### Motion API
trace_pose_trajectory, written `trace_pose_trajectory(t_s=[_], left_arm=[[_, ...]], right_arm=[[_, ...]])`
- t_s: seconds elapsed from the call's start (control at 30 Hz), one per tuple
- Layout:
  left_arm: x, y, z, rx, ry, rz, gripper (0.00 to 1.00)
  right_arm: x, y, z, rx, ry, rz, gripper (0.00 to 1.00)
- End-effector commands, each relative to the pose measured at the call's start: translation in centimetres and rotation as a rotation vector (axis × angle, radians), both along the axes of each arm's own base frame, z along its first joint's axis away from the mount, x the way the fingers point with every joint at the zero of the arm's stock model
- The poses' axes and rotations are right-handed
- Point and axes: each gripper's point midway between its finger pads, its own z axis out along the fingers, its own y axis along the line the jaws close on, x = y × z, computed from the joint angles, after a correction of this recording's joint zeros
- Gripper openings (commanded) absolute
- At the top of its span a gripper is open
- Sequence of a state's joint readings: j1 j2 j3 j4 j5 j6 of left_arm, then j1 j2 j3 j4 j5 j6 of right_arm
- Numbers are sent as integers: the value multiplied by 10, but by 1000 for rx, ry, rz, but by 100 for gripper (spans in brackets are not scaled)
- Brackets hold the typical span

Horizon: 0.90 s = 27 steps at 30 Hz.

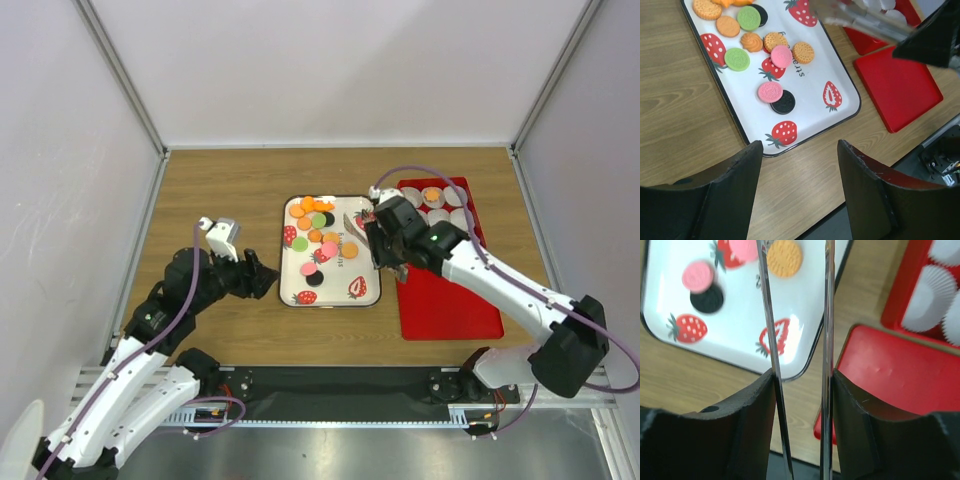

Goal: Pack the cookies

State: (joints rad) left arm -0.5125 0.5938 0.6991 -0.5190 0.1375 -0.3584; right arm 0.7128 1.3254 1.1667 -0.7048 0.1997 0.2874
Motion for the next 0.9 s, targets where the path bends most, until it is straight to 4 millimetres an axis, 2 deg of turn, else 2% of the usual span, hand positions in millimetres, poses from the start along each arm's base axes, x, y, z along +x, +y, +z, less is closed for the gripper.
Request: trace_pose_trajectory(t_s=[0.0, 0.17, 0.27, 0.87], left_arm=[[-1, -3, 14, -34, -45, -15, 68], [-3, -2, 17, -42, -63, -11, 68], [-3, -1, 18, -44, -68, -10, 68], [-3, -2, 18, -47, -69, -12, 68]], right_arm=[[-7, 6, -14, -59, 13, -9, 50], [-18, 15, -43, -123, 71, 30, 52], [-21, 16, -50, -150, 78, 33, 54], [-23, 25, -69, -188, 106, 58, 53]])
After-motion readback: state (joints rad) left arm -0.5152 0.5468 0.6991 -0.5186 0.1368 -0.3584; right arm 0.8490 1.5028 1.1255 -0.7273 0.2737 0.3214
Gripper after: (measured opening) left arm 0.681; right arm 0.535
